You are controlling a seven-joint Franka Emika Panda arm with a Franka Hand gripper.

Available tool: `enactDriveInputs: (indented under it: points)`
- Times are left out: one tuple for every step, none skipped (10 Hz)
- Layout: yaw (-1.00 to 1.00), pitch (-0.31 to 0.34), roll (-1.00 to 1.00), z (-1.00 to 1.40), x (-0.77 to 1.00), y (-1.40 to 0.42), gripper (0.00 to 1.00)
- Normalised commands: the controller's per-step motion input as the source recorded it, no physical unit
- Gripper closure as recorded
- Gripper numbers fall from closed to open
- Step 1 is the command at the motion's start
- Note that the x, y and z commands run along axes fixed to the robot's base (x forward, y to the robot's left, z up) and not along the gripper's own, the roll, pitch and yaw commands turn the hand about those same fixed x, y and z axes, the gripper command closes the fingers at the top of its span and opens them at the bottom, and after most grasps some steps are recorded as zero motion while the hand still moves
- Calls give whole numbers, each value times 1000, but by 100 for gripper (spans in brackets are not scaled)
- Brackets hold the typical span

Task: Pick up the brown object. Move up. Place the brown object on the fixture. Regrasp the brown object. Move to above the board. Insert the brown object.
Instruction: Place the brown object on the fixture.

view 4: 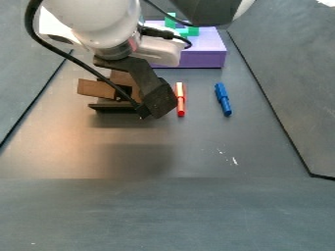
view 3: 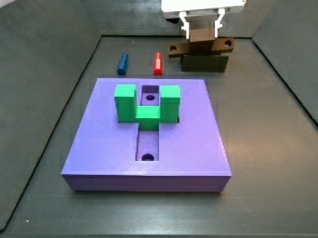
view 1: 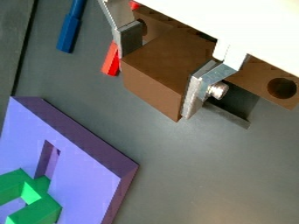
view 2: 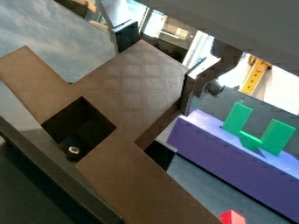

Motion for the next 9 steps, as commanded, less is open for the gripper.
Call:
enactDriveInputs:
  points:
    - [0, 0, 0, -240, 186, -43, 100]
    - [0, 0, 0, -203, 257, -83, 100]
    - [0, 23, 3, -226, 334, -43, 100]
    - [0, 57, 29, -243, 460, 0, 100]
    - [0, 66, 37, -231, 551, 0, 100]
    - [-17, 109, 77, -226, 583, 0, 100]
    - [-51, 126, 111, -240, 511, 0, 100]
    - [-83, 180, 197, -229, 491, 0, 100]
    - [-143, 186, 234, -234, 389, 0, 100]
